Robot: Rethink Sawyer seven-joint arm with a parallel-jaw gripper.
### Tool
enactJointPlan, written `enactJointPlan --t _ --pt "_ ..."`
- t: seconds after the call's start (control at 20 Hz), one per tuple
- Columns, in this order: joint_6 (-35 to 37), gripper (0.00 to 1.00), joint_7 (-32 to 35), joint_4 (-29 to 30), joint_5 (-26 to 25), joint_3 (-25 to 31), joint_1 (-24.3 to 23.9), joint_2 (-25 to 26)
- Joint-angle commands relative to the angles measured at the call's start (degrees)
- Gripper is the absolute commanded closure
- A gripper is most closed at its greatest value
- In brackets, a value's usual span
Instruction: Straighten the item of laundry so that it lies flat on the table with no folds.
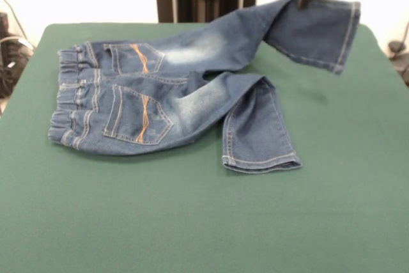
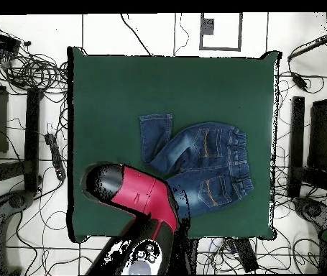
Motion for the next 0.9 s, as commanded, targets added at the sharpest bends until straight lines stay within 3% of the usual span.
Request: enactJointPlan --t 0.05,0.55,0.9 --pt "-9.3 1.00 8.4 4.7 4.5 12.1 1.2 6.4" --pt "-22.0 1.00 11.8 6.7 6.8 17.0 3.1 11.8" --pt "-27.1 1.00 11.7 13.8 6.7 19.5 3.5 8.4"
